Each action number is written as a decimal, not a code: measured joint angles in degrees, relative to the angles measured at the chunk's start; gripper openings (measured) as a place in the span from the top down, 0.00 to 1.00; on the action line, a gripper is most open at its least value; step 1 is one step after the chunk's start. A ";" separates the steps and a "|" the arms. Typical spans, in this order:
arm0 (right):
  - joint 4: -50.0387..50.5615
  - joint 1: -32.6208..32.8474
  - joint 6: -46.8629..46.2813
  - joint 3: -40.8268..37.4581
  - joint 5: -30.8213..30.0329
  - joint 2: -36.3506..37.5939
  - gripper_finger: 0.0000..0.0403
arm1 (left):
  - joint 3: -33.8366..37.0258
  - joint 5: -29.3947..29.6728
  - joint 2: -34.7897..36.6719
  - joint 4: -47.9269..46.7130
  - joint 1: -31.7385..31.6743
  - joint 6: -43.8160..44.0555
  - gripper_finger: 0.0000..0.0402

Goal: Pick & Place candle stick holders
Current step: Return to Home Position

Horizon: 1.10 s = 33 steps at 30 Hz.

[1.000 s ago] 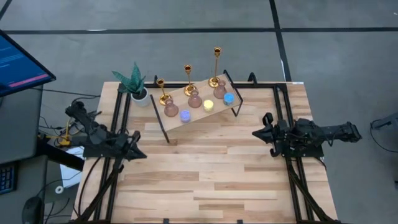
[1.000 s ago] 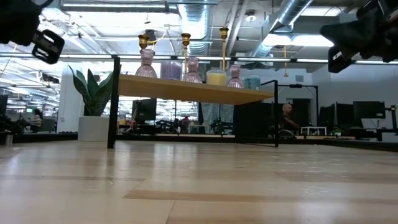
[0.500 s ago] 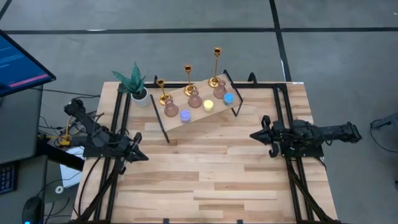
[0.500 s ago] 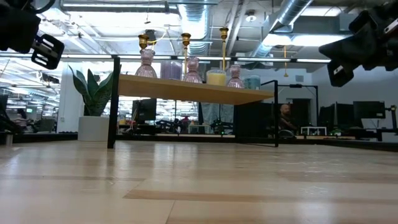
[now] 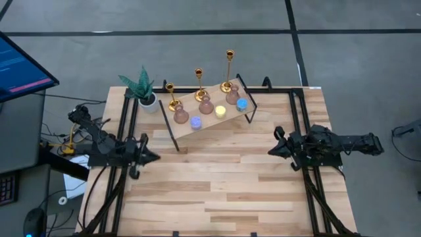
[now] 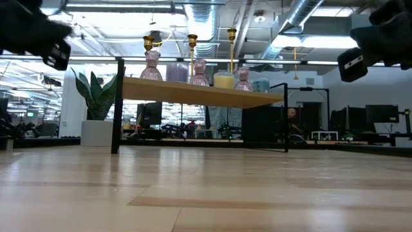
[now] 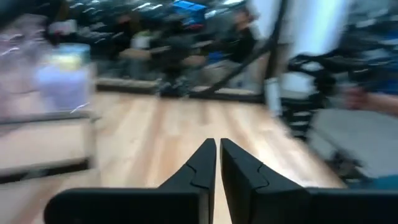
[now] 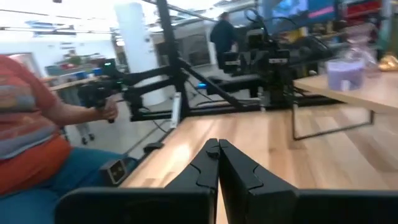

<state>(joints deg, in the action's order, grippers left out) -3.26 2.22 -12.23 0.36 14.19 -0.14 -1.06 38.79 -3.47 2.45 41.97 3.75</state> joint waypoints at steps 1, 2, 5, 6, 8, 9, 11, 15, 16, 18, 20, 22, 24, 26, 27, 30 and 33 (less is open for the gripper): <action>-0.19 -0.69 0.24 0.00 1.49 0.00 1.00 | 0.13 -3.03 0.81 0.37 -0.04 -0.55 0.95; -0.66 -1.37 0.61 0.00 3.27 0.00 1.00 | 0.16 -7.33 1.49 0.56 -0.08 -0.97 0.95; -3.23 -3.33 1.83 -0.02 10.72 0.00 1.00 | 0.16 -19.80 3.46 1.86 -0.32 -2.72 0.94; -3.76 -3.94 1.97 -0.02 13.28 0.00 1.00 | 0.09 -23.57 3.44 3.12 -0.30 -3.63 0.94; -4.26 -5.27 2.08 -0.02 16.98 0.00 1.00 | 0.11 -26.95 3.44 4.44 -0.69 -5.88 0.94; -4.13 -5.91 2.08 -0.02 17.85 0.00 1.00 | 0.09 -27.15 3.44 5.04 -1.26 -6.25 0.94; -3.74 -7.31 2.11 -0.03 19.40 0.00 1.00 | 0.05 -26.84 3.44 5.10 -2.71 -6.69 0.94; -2.25 -10.80 2.57 -0.04 22.45 0.02 1.00 | 0.41 -29.98 3.46 5.00 -7.06 -6.60 0.94; -1.80 -11.82 2.68 -0.04 23.48 0.02 1.00 | 0.64 -31.76 3.46 5.02 -8.50 -5.81 0.94; -1.23 -14.03 2.73 -0.04 25.55 0.02 1.00 | 0.72 -36.06 3.46 3.97 -11.77 -3.96 0.94; -1.27 -16.25 2.75 -0.04 27.85 0.02 1.00 | 0.72 -39.93 3.46 3.57 -15.28 -3.44 0.94; -1.25 -18.53 2.73 -0.04 29.73 0.02 1.00 | 0.72 -41.67 3.46 3.18 -19.16 -3.38 0.95; -1.25 -20.88 2.73 -0.04 31.40 0.02 1.00 | 0.72 -42.10 3.46 2.04 -23.72 -3.28 0.94; -1.10 -23.08 2.73 -0.06 33.05 0.02 1.00 | 0.72 -43.40 3.46 1.65 -28.06 -3.12 0.94; -0.70 -24.09 2.73 -0.04 33.82 0.02 1.00 | 0.72 -43.79 3.46 1.43 -30.05 -3.00 0.94; -0.55 -26.75 2.74 -0.07 34.37 -0.18 1.00 | 0.72 -43.95 3.46 -0.24 -35.31 -1.96 0.94; -0.53 -29.04 3.63 -0.07 34.41 -0.28 1.00 | 0.72 -43.85 3.22 -0.65 -39.30 -1.46 0.95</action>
<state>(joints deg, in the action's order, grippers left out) -3.79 -26.83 -8.60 0.30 48.60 -0.43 -0.34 -5.06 -0.25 1.80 2.67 2.29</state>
